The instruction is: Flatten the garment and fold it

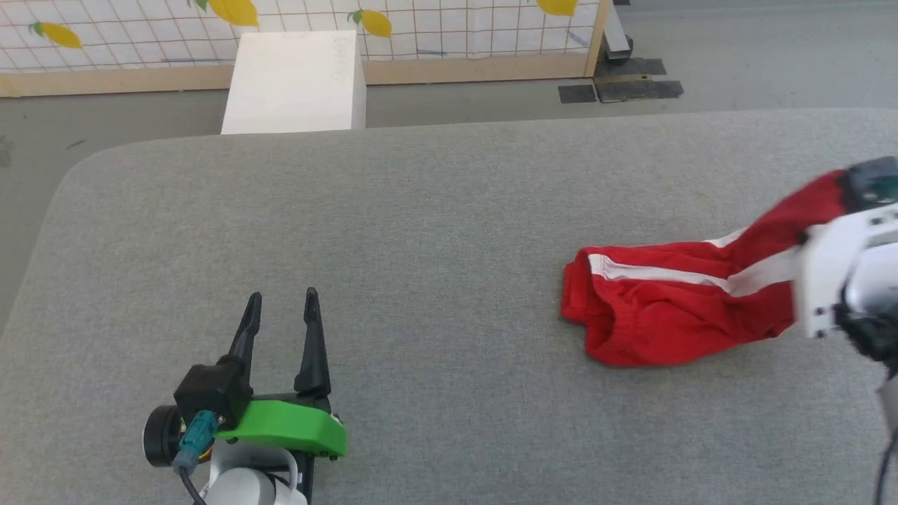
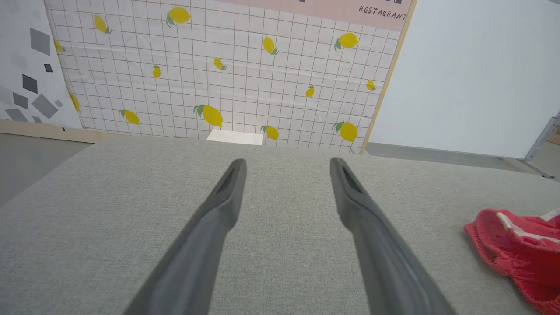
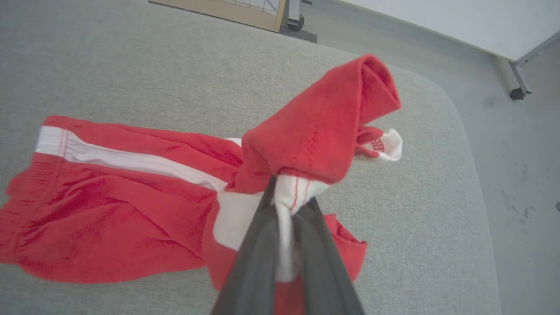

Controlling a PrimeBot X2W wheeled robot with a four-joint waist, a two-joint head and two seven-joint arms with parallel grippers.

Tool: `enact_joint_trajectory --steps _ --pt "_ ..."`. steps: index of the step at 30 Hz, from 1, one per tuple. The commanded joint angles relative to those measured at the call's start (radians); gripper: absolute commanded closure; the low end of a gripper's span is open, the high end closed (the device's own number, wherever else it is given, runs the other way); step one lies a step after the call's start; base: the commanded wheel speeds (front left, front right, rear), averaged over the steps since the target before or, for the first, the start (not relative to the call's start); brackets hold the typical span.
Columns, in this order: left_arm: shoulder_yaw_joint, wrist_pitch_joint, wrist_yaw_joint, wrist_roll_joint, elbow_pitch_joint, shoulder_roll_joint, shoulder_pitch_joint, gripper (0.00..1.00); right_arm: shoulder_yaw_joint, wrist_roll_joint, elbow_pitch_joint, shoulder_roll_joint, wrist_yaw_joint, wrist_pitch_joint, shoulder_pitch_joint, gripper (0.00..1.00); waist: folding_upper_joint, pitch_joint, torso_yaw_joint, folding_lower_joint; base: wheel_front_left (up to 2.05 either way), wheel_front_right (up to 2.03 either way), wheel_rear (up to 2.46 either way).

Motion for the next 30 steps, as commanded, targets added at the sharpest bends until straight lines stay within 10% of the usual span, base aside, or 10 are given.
enact_joint_trajectory --steps 1,8,21,22,24,30 --pt "-0.001 -0.005 -0.004 0.001 0.002 -0.001 0.012 0.0 0.033 0.002 -0.057 0.014 -0.002 0.036 0.023 1.0 0.0 0.0 0.008 0.0 0.0 0.0 0.0" --pt "-0.015 -0.005 -0.005 -0.001 0.002 -0.001 0.001 0.0 0.217 0.024 -0.194 0.057 -0.002 0.145 0.036 1.0 0.0 0.022 0.04 0.0 0.0 0.0 0.0" --pt "-0.045 -0.005 0.017 -0.012 -0.012 -0.001 -0.049 0.0 0.394 0.092 -0.013 0.105 -0.002 0.121 -0.038 1.0 0.0 0.092 0.101 0.0 0.0 0.0 0.0" --pt "-0.046 -0.005 0.018 -0.013 -0.012 -0.001 -0.05 0.0 0.398 0.101 -0.004 0.106 -0.002 0.114 -0.043 0.92 0.0 0.093 0.102 0.0 0.0 0.0 0.0" --pt "-0.047 -0.005 0.022 -0.015 -0.012 -0.001 -0.052 0.0 0.421 0.122 0.004 0.1 -0.002 0.102 -0.051 0.0 0.0 0.095 0.102 0.0 0.0 0.0 0.0" --pt "-0.038 -0.005 0.028 -0.018 -0.009 -0.001 -0.039 0.0 0.453 0.184 -0.04 0.061 -0.002 0.026 -0.072 0.0 0.0 0.073 0.081 0.0 0.0 0.0 0.0"
